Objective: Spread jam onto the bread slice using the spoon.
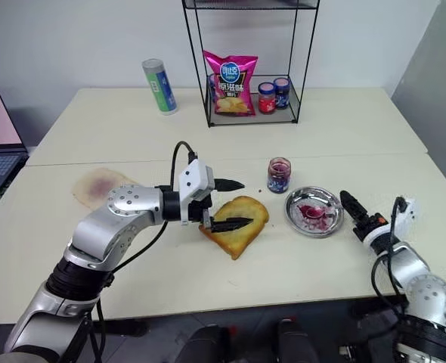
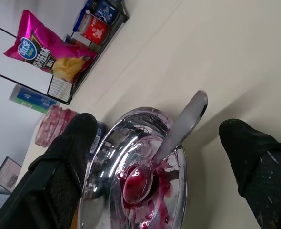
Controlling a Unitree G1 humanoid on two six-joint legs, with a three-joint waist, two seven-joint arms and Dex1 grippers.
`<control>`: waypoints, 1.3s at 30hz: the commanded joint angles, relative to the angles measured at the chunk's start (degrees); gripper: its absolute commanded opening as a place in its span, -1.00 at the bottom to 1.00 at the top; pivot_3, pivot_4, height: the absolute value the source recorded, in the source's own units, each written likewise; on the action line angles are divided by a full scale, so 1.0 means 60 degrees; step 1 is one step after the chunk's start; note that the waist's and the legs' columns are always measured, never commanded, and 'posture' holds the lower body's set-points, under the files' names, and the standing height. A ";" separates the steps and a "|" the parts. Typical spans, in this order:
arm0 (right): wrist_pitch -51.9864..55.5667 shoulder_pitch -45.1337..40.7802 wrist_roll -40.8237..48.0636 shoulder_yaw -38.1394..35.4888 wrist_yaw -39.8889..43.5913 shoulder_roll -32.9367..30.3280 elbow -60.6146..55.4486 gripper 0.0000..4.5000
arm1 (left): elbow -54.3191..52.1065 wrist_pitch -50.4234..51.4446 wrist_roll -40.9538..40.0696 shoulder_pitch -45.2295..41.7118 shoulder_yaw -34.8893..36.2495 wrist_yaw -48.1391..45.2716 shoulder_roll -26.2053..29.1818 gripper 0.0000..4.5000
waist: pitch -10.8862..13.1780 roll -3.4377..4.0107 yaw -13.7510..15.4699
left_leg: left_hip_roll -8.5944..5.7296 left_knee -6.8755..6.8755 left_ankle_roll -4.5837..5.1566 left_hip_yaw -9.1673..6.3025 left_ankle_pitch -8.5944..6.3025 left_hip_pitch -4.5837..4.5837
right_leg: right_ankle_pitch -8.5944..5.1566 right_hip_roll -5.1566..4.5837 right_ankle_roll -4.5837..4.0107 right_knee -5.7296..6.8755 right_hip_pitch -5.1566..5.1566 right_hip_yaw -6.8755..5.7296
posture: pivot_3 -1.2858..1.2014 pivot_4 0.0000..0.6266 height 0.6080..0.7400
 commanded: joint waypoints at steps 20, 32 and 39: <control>-0.1011 -0.0882 -0.0835 -0.0224 0.0867 0.0350 0.1242 -0.14 | -0.0827 0.0294 0.0052 0.0287 0.0460 0.0055 -0.0041 1.00 | 0.0001 0.0006 -0.0019 | -0.0003 0.0009 0.0000 0.0014 0.0000 0.0011 | 0.0016 -0.0001 0.0025 0.0003 0.0008 0.0003 | 0.03 -0.52 1.00; -0.0873 -0.0839 -0.0760 -0.0516 0.0913 0.0110 0.1122 -1.00 | -0.1341 0.0505 -0.0021 0.0705 0.0488 0.0300 -0.0249 1.00 | -0.0002 0.0009 0.0042 | -0.0010 0.0017 0.0000 0.0012 0.0000 0.0020 | 0.0019 -0.0008 0.0029 0.0002 0.0024 0.0003 | 0.03 -0.52 1.00; -0.0136 -0.1349 -0.0248 -0.0215 0.0882 -0.0630 -0.0799 -1.00 | -0.1022 0.0483 -0.0175 0.0791 0.1119 0.0382 -0.0072 1.00 | 0.0004 0.0024 0.0029 | -0.0010 0.0012 0.0000 0.0020 0.0000 0.0020 | 0.0019 -0.0008 0.0029 0.0007 0.0015 0.0003 | 0.03 -0.52 1.00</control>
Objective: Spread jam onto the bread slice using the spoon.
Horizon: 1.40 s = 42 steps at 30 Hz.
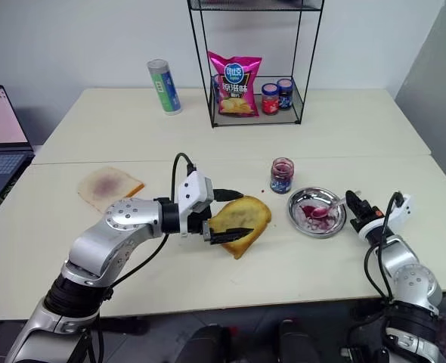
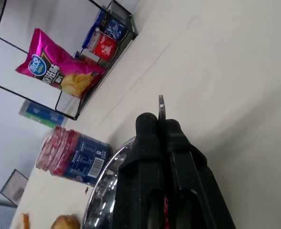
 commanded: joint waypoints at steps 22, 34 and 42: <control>-0.1547 -0.4774 -0.2991 0.3006 0.1287 -0.0084 0.0902 -1.00 | 0.0463 -0.0017 -0.0098 -0.0517 0.1351 0.1534 -0.0934 1.00 | 0.0004 0.0011 -0.0180 | 0.0001 -0.0003 0.0000 -0.0005 0.0000 -0.0009 | 0.0014 0.0004 -0.0007 0.0003 -0.0009 -0.0004 | 0.03 -0.52 1.00; -0.4053 -0.4961 -0.6112 0.4752 0.2643 0.0228 0.2608 -1.00 | 0.0203 0.0095 -0.0027 -0.0389 0.1333 0.1773 -0.0906 1.00 | 0.0004 0.0012 -0.0199 | 0.0000 0.0000 -0.0001 -0.0004 0.0001 -0.0010 | 0.0035 0.0001 -0.0040 0.0007 -0.0013 -0.0010 | 0.03 -0.52 1.00; -0.5156 -0.5049 -0.7524 0.5247 0.2800 0.0357 0.3738 -1.00 | 0.0025 0.0213 -0.0053 -0.0313 0.1391 0.1910 -0.0851 1.00 | 0.0004 0.0011 -0.0198 | -0.0001 0.0000 -0.0003 -0.0008 0.0002 -0.0009 | 0.0037 -0.0001 -0.0044 0.0008 -0.0013 -0.0008 | 0.03 -0.52 1.00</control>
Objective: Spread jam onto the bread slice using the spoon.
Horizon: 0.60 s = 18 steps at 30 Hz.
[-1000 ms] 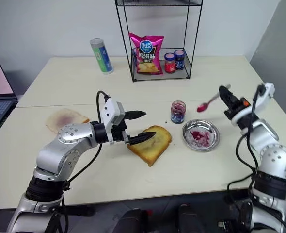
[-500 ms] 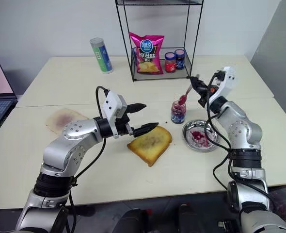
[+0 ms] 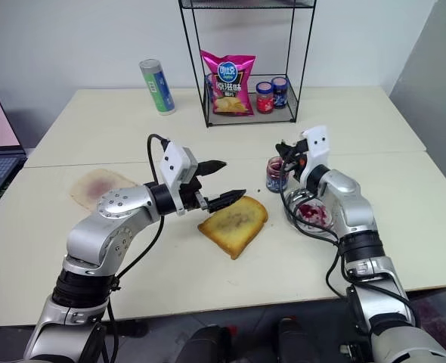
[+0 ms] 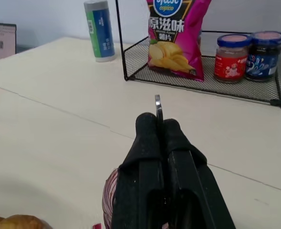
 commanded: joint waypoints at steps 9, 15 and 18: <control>0.1463 -0.0408 0.0771 -0.1194 -0.0216 0.0625 -0.0003 -1.00 | -0.0593 0.0080 0.0058 0.0088 0.0272 0.0437 0.0025 1.00 | 0.0000 0.0000 -0.0001 | 0.0003 0.0000 -0.0001 -0.0006 0.0001 0.0011 | 0.0001 -0.0003 -0.0003 0.0009 0.0007 0.0004 | 0.03 -0.52 1.00; 0.3223 -0.0707 0.2164 -0.2631 -0.1147 0.1104 -0.0303 -1.00 | -0.0487 -0.0001 0.0049 0.0059 0.0253 0.0368 0.0018 1.00 | 0.0000 0.0000 -0.0002 | 0.0002 -0.0002 -0.0001 -0.0003 0.0001 0.0009 | 0.0002 -0.0006 -0.0004 0.0008 0.0006 0.0004 | 0.03 -0.52 1.00; 0.3580 -0.0850 0.2506 -0.3157 -0.1625 0.1154 -0.0316 -1.00 | -0.0421 -0.0061 0.0085 0.0017 0.0191 0.0354 -0.0031 1.00 | 0.0000 0.0000 -0.0005 | 0.0003 -0.0004 -0.0001 -0.0004 0.0000 0.0009 | 0.0002 -0.0005 -0.0004 0.0009 0.0005 0.0004 | 0.03 -0.52 1.00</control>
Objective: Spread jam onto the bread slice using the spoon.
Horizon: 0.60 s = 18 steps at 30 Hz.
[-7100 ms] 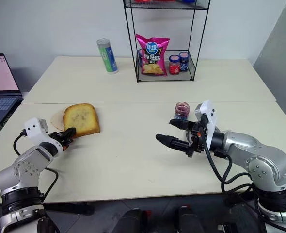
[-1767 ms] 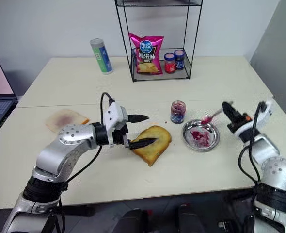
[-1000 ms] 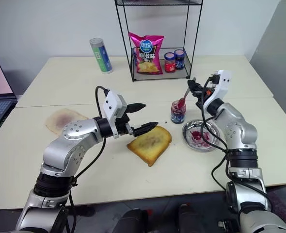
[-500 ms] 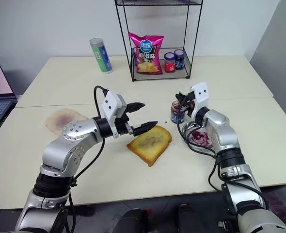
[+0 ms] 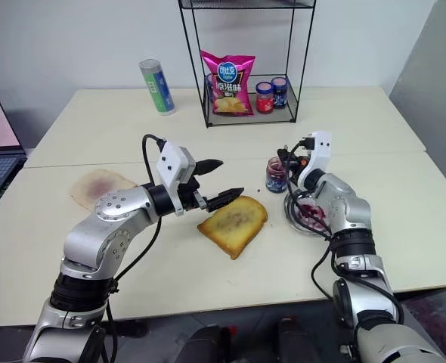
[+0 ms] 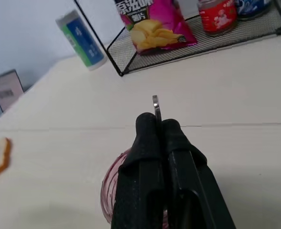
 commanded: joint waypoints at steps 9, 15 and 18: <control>0.1090 -0.0724 0.1569 -0.1870 -0.1450 0.0072 -0.0677 -1.00 | 0.0073 -0.0499 0.0205 -0.0097 0.0048 -0.0083 -0.0092 1.00 | 0.0000 0.0000 -0.0002 | -0.0003 0.0001 0.0000 0.0004 0.0000 -0.0002 | 0.0000 0.0001 0.0000 -0.0001 0.0000 -0.0003 | 0.03 -0.52 1.00; 0.1483 -0.0738 0.2031 -0.2087 -0.1883 0.0156 -0.1133 -1.00 | 0.0288 -0.0639 0.0256 -0.0200 0.0043 -0.0193 -0.0116 1.00 | 0.0000 0.0001 -0.0003 | -0.0004 0.0001 0.0000 0.0005 0.0000 -0.0002 | 0.0000 0.0000 0.0001 -0.0001 0.0000 -0.0002 | 0.03 -0.52 1.00; 0.1606 -0.0719 0.2347 -0.2413 -0.2287 0.0191 -0.1214 -1.00 | 0.0415 -0.0760 0.0266 -0.0294 -0.0038 -0.0273 -0.0177 1.00 | 0.0000 0.0000 -0.0001 | -0.0004 0.0002 0.0000 0.0003 0.0000 -0.0003 | 0.0000 0.0000 0.0001 -0.0001 0.0000 -0.0004 | 0.03 -0.52 1.00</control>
